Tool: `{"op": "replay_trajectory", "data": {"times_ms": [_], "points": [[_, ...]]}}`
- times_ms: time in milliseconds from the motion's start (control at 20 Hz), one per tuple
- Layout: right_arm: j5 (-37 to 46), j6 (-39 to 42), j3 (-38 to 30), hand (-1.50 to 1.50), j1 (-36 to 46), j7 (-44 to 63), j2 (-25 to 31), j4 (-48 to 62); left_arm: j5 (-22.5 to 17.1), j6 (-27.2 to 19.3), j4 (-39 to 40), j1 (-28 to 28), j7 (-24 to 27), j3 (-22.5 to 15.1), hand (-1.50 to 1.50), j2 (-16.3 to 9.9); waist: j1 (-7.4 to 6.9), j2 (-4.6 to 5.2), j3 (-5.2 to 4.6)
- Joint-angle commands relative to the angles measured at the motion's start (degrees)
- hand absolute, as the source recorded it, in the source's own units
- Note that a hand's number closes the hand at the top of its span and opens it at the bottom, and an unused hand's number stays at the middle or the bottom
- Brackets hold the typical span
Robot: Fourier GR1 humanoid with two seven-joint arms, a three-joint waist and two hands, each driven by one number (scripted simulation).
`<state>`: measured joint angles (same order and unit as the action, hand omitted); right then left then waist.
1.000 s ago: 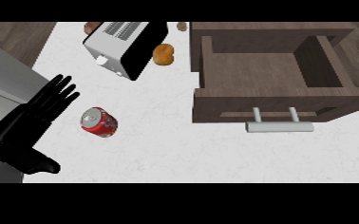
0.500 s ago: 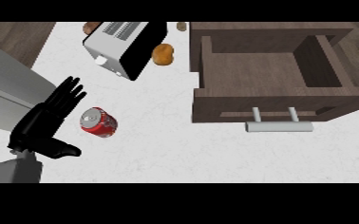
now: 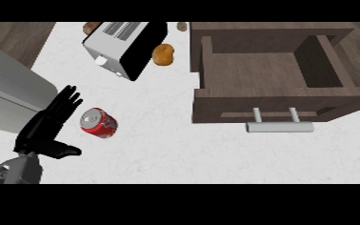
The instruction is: Pick up the can, place it into the drawer and close the drawer
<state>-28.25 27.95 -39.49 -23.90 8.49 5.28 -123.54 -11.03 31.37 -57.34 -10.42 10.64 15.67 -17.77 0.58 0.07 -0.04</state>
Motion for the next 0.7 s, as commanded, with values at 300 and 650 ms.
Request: {"op": "replay_trajectory", "data": {"times_ms": [300,650], "points": [[-2.9,2.8,-3.4,-1.50,-1.1,1.4,-1.4,-1.7,5.9,0.7,16.8,-3.1,12.1,-1.4,-1.50,0.6,0.18,-0.05,0.00],[-1.5,1.2,-3.5,-1.50,5.0,4.2,1.3,1.5,7.5,2.0,29.5,-10.7,16.4,-0.8,-1.50,-0.7,0.07,0.07,-0.01]]}}
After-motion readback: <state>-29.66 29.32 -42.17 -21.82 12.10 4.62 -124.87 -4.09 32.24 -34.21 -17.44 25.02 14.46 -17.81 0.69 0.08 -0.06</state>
